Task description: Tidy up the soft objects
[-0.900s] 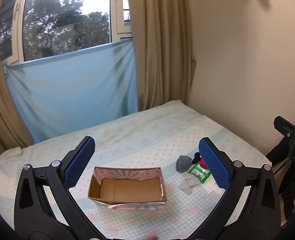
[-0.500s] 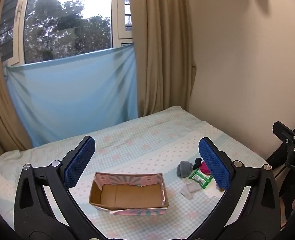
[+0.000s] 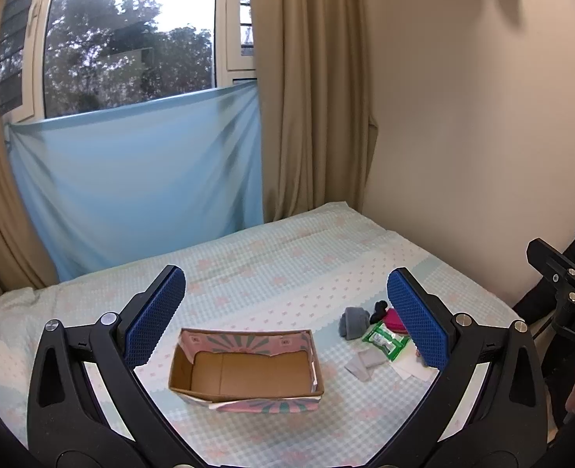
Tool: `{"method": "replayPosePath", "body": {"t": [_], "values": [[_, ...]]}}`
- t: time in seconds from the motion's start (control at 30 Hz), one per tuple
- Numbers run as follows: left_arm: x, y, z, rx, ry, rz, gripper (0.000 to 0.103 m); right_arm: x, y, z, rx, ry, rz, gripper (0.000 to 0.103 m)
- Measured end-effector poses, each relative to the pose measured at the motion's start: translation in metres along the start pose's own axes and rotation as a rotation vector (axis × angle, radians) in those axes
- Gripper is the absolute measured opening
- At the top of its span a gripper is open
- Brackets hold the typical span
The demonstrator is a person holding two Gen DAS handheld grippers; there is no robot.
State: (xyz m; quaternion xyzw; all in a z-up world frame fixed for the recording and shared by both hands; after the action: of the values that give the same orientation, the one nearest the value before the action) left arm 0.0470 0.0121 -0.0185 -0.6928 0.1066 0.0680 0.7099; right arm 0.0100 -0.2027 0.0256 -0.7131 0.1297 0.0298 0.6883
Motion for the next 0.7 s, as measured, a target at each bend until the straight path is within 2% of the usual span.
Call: {"method": "replayPosePath", "body": {"t": [0.7], "values": [[-0.012, 0.009, -0.002, -0.004, 0.007, 0.013, 0.103, -0.016, 0.012, 0.002, 0.008, 0.019, 0.004, 0.103]]}}
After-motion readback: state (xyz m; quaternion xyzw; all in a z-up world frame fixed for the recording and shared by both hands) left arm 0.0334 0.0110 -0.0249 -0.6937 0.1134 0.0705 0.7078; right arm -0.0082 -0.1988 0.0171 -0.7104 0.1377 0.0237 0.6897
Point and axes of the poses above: each gripper's, at about its wrist camera, not at the fingertips, and x roughly the way its jaws point, z to its left, y to its underside, the point moved 6 cm from there along x, roughly the way its jaws point, and after that the axes turned 11 degrees about -z, right-handed, at the moved point
